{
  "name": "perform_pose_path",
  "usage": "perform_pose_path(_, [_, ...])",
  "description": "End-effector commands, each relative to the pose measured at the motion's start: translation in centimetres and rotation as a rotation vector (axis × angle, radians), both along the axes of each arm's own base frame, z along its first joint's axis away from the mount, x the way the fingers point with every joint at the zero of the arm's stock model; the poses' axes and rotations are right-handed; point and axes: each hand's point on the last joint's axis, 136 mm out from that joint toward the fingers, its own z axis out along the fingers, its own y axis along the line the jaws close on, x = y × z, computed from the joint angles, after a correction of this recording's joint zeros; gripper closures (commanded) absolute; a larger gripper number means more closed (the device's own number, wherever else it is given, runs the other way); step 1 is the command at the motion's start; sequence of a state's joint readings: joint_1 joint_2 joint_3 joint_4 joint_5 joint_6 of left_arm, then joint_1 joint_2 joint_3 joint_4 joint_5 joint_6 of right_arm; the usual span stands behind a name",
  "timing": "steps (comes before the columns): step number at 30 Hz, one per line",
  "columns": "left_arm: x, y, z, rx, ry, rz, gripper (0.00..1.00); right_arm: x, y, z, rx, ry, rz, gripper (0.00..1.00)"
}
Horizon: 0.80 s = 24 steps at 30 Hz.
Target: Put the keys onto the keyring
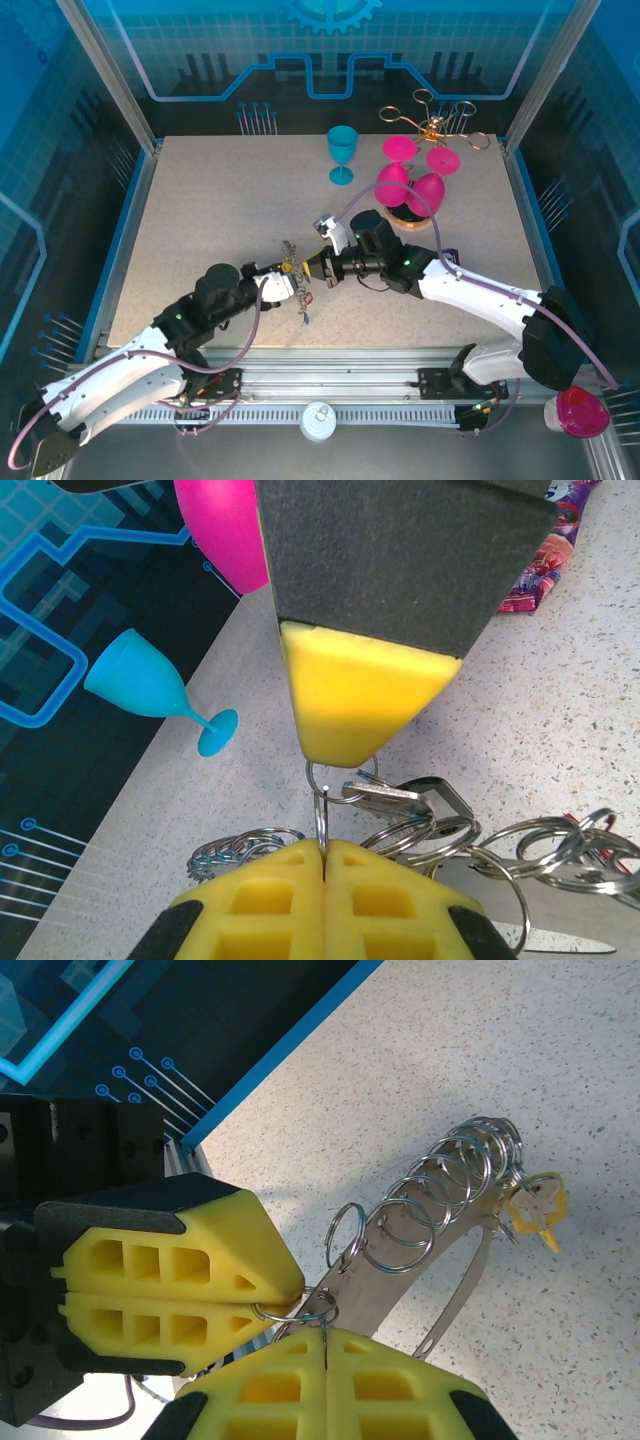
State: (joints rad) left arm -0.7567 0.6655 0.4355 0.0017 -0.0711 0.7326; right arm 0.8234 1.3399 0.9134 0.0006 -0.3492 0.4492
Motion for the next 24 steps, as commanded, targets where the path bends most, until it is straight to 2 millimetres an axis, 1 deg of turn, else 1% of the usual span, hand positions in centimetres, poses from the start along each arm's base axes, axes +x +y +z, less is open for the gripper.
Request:
perform_pose_path(1, [-0.4,-0.8,2.1,-0.079,-0.049,-0.040,1.00,0.7,0.4,0.8,0.027,-0.004,-0.007,1.00])
perform_pose_path(5, [-0.3,-1.0,2.6,-0.115,-0.058,-0.039,1.00,0.4,0.8,0.5,0.033,0.020,0.024,1.00])
perform_pose_path(6, [-0.3,-1.0,2.5,-0.119,-0.057,-0.037,1.00,0.3,0.8,0.5,0.032,0.022,0.029,0.96])
perform_pose_path(8, [-0.2,-0.9,2.5,-0.125,-0.056,-0.028,1.00,0.2,0.5,0.5,0.022,0.015,0.033,0.79])
perform_pose_path(9, [-0.2,-0.8,2.5,-0.128,-0.054,-0.024,1.00,0.4,0.2,0.7,0.020,0.003,0.029,0.73])
perform_pose_path(11, [-0.1,-0.7,2.5,-0.146,-0.048,-0.012,1.00,0.8,-1.0,1.8,0.034,-0.047,0.013,0.59])
perform_pose_path(14, [0.0,-0.6,2.6,-0.193,-0.030,0.009,1.00,1.4,-3.0,2.8,0.029,-0.139,-0.005,0.45])
perform_pose_path(16, [-0.2,-0.6,2.5,-0.236,-0.011,0.008,1.00,1.7,-4.1,2.9,-0.008,-0.224,-0.006,0.43])
perform_pose_path(18, [-0.4,-0.7,2.5,-0.281,0.010,0.001,1.00,1.3,-4.5,2.2,-0.043,-0.337,0.048,0.43])
perform_pose_path(22, [-1.6,-1.2,2.7,-0.358,0.060,-0.073,1.00,0.0,-4.3,2.4,-0.042,-0.644,0.212,0.53])
perform_pose_path(24, [-2.4,-1.6,3.1,-0.391,0.072,-0.128,1.00,-1.2,-3.8,2.9,-0.021,-0.737,0.315,0.55])
